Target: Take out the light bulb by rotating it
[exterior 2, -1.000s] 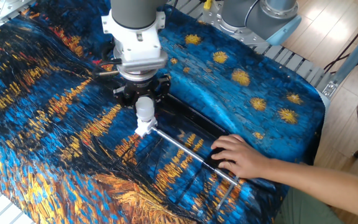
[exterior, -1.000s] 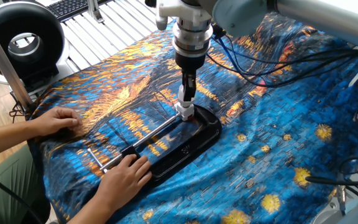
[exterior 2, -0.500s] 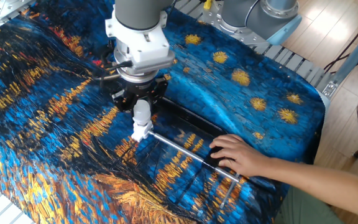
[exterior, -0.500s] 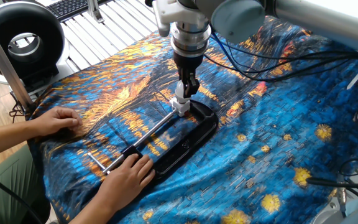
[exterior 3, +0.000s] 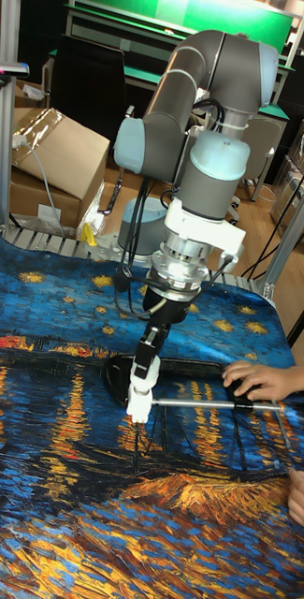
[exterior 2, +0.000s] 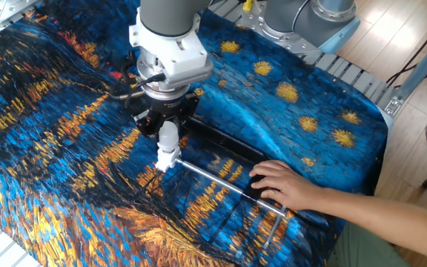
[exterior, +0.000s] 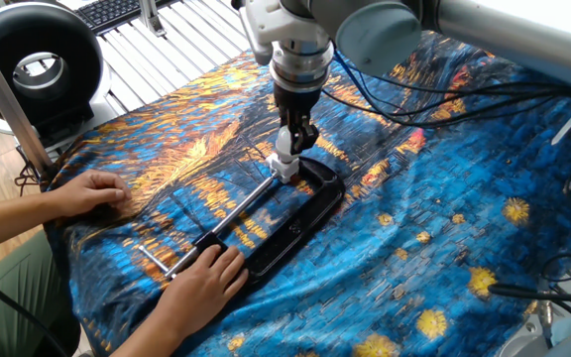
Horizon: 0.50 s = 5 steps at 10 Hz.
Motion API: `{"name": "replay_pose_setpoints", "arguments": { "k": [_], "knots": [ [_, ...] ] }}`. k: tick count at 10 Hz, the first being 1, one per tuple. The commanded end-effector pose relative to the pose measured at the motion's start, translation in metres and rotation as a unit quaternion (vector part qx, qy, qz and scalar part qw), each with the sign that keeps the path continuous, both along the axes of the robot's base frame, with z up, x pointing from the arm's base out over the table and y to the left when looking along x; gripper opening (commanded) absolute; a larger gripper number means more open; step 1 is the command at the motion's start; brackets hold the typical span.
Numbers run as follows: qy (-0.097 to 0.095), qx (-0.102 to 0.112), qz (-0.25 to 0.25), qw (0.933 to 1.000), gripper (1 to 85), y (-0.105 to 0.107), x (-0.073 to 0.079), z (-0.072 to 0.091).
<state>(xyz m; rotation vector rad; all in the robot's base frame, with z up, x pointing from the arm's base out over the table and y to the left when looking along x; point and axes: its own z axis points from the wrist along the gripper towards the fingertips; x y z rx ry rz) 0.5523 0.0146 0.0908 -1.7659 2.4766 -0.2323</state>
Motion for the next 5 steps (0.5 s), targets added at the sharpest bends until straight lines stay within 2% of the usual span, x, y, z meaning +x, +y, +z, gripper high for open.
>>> {"name": "replay_pose_setpoints", "arguments": {
  "k": [1,2,3,4,5],
  "knots": [
    [0.006,0.007,0.013,0.9999,57.7,0.004,-0.002,0.0],
    [0.009,0.012,0.024,0.9996,63.3,0.003,-0.002,-0.001],
    [0.019,0.028,0.025,0.9991,70.3,0.004,-0.006,-0.002],
    [0.031,0.033,-0.005,0.999,70.0,0.0,-0.014,-0.001],
    [0.046,0.038,-0.065,0.9961,69.7,-0.003,-0.024,-0.001]
  ]
}}
